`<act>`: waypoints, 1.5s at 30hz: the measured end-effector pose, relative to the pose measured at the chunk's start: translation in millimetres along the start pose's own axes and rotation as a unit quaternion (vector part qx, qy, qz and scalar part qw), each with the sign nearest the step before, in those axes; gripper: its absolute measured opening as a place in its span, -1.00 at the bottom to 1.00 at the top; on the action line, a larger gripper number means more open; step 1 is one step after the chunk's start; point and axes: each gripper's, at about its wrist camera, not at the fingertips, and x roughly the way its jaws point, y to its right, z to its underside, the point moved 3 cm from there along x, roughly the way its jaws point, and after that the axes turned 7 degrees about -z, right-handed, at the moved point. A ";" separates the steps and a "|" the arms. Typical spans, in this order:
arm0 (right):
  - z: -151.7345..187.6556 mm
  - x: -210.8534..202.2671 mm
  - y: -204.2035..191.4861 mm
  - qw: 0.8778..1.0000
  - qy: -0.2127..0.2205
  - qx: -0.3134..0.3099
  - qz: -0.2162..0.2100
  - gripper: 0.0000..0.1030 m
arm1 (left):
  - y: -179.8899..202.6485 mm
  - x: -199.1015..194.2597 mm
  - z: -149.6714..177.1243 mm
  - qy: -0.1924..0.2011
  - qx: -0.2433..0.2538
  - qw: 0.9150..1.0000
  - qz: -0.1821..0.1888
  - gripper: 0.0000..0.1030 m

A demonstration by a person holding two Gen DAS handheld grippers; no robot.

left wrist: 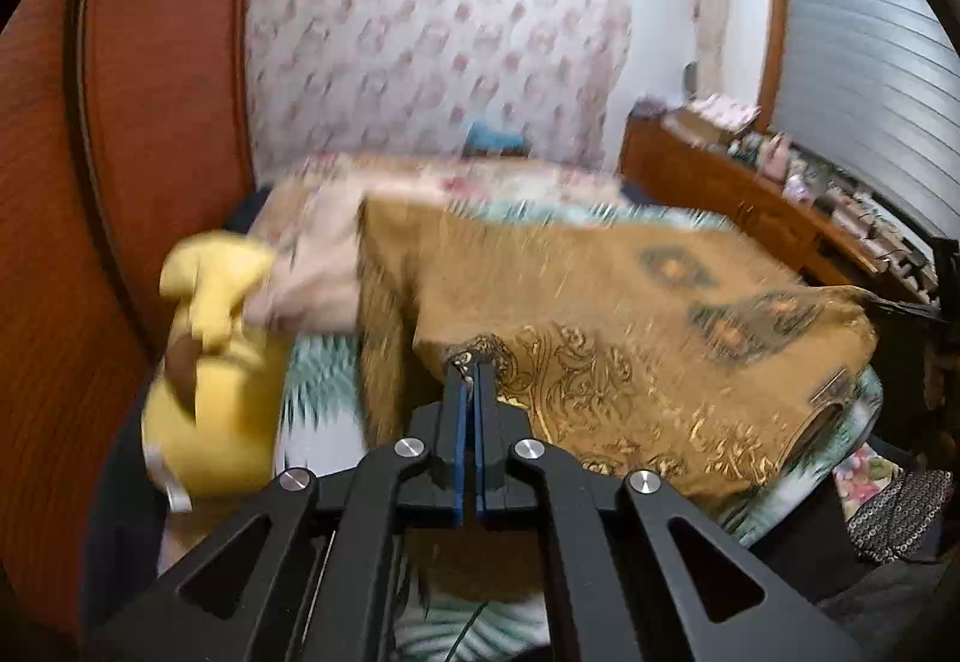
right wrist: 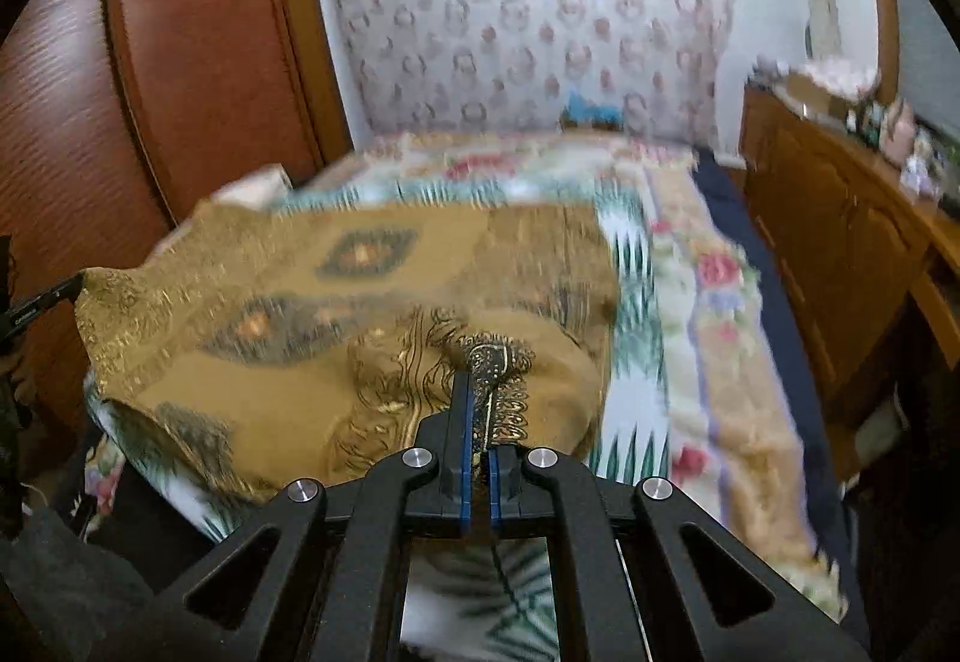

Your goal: Fold small clothes

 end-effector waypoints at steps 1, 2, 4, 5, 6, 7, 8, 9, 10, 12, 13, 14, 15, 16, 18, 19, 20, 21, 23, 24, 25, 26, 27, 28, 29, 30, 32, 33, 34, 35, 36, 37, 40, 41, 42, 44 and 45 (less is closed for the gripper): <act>7.0 5.5 2.8 1.000 -0.008 0.005 0.000 -0.94 | -3.8 9.4 10.3 -0.016 -0.004 1.000 -0.004 -0.95; 14.5 11.4 5.6 1.000 -0.015 0.011 0.002 -0.94 | -3.6 12.3 14.3 -0.023 -0.007 1.000 -0.005 -0.95; 21.4 19.8 7.4 1.000 -0.024 0.015 0.004 -0.94 | -7.0 17.2 25.1 -0.035 -0.017 0.999 -0.001 -0.95; 24.4 21.7 7.7 0.999 -0.027 0.015 0.008 -0.94 | -7.6 18.2 28.1 -0.039 -0.021 0.999 0.001 -0.95; 26.5 22.0 7.3 0.999 -0.026 0.014 0.015 -0.94 | -8.1 18.0 30.4 -0.041 -0.024 0.999 0.002 -0.94; 26.4 22.1 6.3 0.999 -0.025 0.012 0.018 -0.94 | -8.3 17.7 32.0 -0.041 -0.027 0.999 0.001 -0.94; 27.5 20.7 6.0 0.999 -0.024 0.011 0.020 -0.88 | -8.1 17.4 32.4 -0.042 -0.027 0.999 0.002 -0.93; 25.8 20.2 5.6 0.999 -0.023 0.008 0.024 -0.84 | -7.5 16.9 32.7 -0.043 -0.028 0.999 0.001 -0.90; 20.9 19.1 -2.0 0.999 -0.021 0.004 0.034 -0.78 | -7.1 15.6 32.5 -0.041 -0.026 0.999 -0.005 -0.84; 15.2 14.3 -10.4 0.999 -0.012 -0.006 0.046 -0.76 | -6.7 11.6 31.1 -0.033 -0.020 0.999 -0.013 -0.74; 13.0 14.3 -14.4 0.999 -0.008 -0.009 0.050 -0.69 | -5.8 8.9 29.6 -0.028 -0.018 0.999 -0.015 -0.68; 12.8 9.5 -17.0 0.998 -0.003 -0.011 0.055 -0.58 | -4.9 5.9 27.9 -0.023 -0.015 1.000 -0.015 -0.64; 11.8 6.4 -20.5 0.998 0.003 -0.015 0.059 -0.53 | -4.6 4.2 26.4 -0.019 -0.013 1.000 -0.016 -0.49; 11.2 3.0 -23.4 0.998 0.009 -0.017 0.060 -0.45 | -4.0 2.2 24.6 -0.013 -0.011 1.000 -0.019 -0.29; 10.7 -3.5 -29.8 0.998 0.021 -0.022 0.063 -0.36 | -5.0 -0.7 21.5 -0.003 -0.013 1.000 -0.015 0.03; 10.8 -5.2 -33.0 0.997 0.024 -0.024 0.065 -0.27 | -6.0 1.0 19.9 -0.006 -0.019 1.000 -0.015 0.31; 10.4 -7.1 -36.3 0.997 0.028 -0.028 0.068 -0.20 | -5.9 2.6 19.2 -0.008 -0.022 1.000 -0.015 0.46; 11.0 -9.5 -39.0 0.997 0.033 -0.031 0.070 -0.17 | -6.4 5.2 19.0 -0.007 -0.023 1.000 -0.014 0.58; 12.1 -13.6 -43.7 0.996 0.041 -0.035 0.069 -0.01 | -5.5 12.9 21.1 -0.015 -0.020 1.000 -0.018 0.58; 12.5 -13.6 -45.5 0.996 0.044 -0.035 0.068 0.02 | -5.3 18.0 23.0 -0.023 -0.019 0.999 -0.019 0.58; 12.5 -15.2 -47.0 0.996 0.046 -0.035 0.068 0.06 | -6.1 23.4 24.9 -0.029 -0.020 0.999 -0.022 0.58; 12.8 -15.5 -48.7 0.996 0.048 -0.036 0.070 0.13 | -7.3 27.4 26.5 -0.033 -0.022 0.999 -0.024 0.58; 13.0 -16.6 -50.9 0.996 0.050 -0.037 0.070 0.16 | -7.9 31.1 28.4 -0.039 -0.023 0.999 -0.025 0.58; 13.1 -16.7 -52.6 0.995 0.052 -0.038 0.070 0.21 | -8.8 36.0 30.6 -0.047 -0.024 0.998 -0.030 0.58; 13.1 -16.9 -55.4 0.995 0.054 -0.040 0.070 0.24 | -9.2 37.8 32.7 -0.050 -0.024 0.998 -0.033 0.58; 13.2 -17.9 -56.0 0.995 0.056 -0.042 0.069 0.25 | -10.1 40.1 34.2 -0.053 -0.024 0.998 -0.037 0.58; 12.3 -14.7 -60.9 0.995 0.056 -0.047 0.064 0.28 | -11.3 44.7 36.7 -0.061 -0.026 0.997 -0.039 0.58; 12.2 -12.7 -64.1 0.995 0.054 -0.050 0.061 0.28 | -11.6 46.0 37.3 -0.063 -0.026 0.997 -0.040 0.58; 12.6 -7.4 -67.2 0.996 0.050 -0.053 0.055 0.28 | -11.5 47.0 38.1 -0.066 -0.026 0.997 -0.040 0.58; 13.3 -1.1 -70.4 0.996 0.046 -0.055 0.050 0.28 | -12.1 48.0 38.5 -0.068 -0.026 0.997 -0.041 0.58; 13.7 4.4 -72.4 0.996 0.043 -0.055 0.046 0.28 | -12.2 49.1 39.0 -0.070 -0.025 0.996 -0.043 0.58; 14.3 11.4 -74.6 0.997 0.039 -0.056 0.041 0.28 | -12.3 50.1 40.0 -0.071 -0.025 0.996 -0.045 0.58; 18.4 36.7 -81.3 0.998 0.023 -0.053 0.017 0.28 | -14.4 52.8 41.7 -0.075 -0.026 0.995 -0.052 0.58; 20.5 46.1 -83.3 0.998 0.016 -0.052 0.009 0.28 | -14.6 53.3 42.0 -0.075 -0.028 0.995 -0.053 0.58; 23.2 57.2 -84.5 0.999 0.008 -0.052 -0.001 0.28 | -15.2 53.7 42.6 -0.075 -0.030 0.995 -0.053 0.58; 27.7 76.7 -84.6 0.999 -0.008 -0.049 -0.011 0.28 | -15.5 54.4 42.8 -0.076 -0.030 0.995 -0.053 0.58; 30.6 84.7 -85.5 0.999 -0.014 -0.049 -0.014 0.28 | -15.3 54.5 43.0 -0.076 -0.030 0.995 -0.053 0.58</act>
